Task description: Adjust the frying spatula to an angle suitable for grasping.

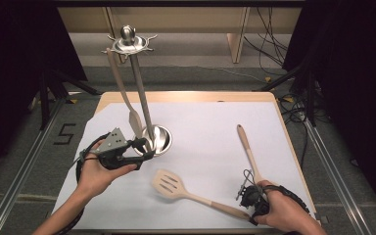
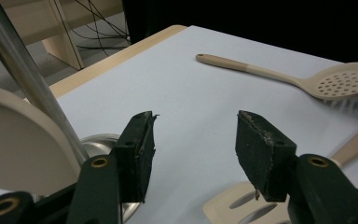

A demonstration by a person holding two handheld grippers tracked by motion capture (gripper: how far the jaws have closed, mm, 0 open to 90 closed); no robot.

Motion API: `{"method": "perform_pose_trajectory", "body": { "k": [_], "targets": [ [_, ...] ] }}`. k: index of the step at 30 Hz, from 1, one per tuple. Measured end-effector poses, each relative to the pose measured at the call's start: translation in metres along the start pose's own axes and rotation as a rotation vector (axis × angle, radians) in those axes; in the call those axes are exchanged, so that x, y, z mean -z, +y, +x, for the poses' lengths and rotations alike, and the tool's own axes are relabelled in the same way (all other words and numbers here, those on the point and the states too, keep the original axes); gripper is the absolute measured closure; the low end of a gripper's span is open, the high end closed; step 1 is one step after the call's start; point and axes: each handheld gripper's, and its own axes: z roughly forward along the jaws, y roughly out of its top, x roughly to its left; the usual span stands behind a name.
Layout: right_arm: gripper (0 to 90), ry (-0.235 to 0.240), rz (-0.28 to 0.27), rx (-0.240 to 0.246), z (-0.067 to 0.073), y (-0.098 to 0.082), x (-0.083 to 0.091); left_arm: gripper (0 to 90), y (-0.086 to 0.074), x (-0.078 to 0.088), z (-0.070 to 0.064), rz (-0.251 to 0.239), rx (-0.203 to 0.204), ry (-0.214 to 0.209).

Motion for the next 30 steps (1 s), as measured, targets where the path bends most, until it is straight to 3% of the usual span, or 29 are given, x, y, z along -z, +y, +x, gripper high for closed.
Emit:
{"method": "perform_pose_trajectory", "body": {
  "k": [4, 6, 7, 13, 16, 24, 25, 26, 30],
  "targets": [
    [90.0, -0.032, -0.009, -0.011, 0.000, 0.005, 0.003, 46.4, -0.001, -0.003, -0.001, 0.010, -0.003, -0.005],
    [90.0, -0.046, -0.020, 0.018, -0.003, 0.008, 0.003, 46.3, -0.001, -0.004, -0.002, 0.015, -0.002, -0.009],
    [90.0, -0.049, -0.017, 0.004, -0.002, 0.011, 0.003, 46.2, -0.002, -0.005, -0.002, 0.016, -0.001, -0.011],
    [90.0, -0.097, -0.022, 0.052, -0.006, 0.024, 0.005, 46.0, -0.004, -0.008, -0.002, 0.032, -0.002, -0.015],
    [90.0, -0.078, -0.045, 0.050, -0.006, 0.032, 0.005, 45.8, -0.005, -0.009, -0.002, 0.041, -0.004, -0.021],
    [90.0, -0.104, -0.098, 0.075, -0.007, 0.056, 0.008, 44.8, -0.007, -0.016, -0.005, 0.076, -0.020, -0.039],
    [90.0, -0.104, -0.105, 0.072, -0.007, 0.059, 0.008, 44.8, -0.008, -0.017, -0.006, 0.086, -0.002, -0.036],
    [90.0, -0.108, -0.114, 0.080, -0.008, 0.062, 0.009, 44.6, -0.008, -0.018, -0.005, 0.097, -0.028, -0.042],
    [90.0, -0.113, -0.124, 0.076, -0.006, 0.073, 0.012, 43.9, -0.009, -0.024, -0.008, 0.123, -0.027, -0.063]
  ]
}}
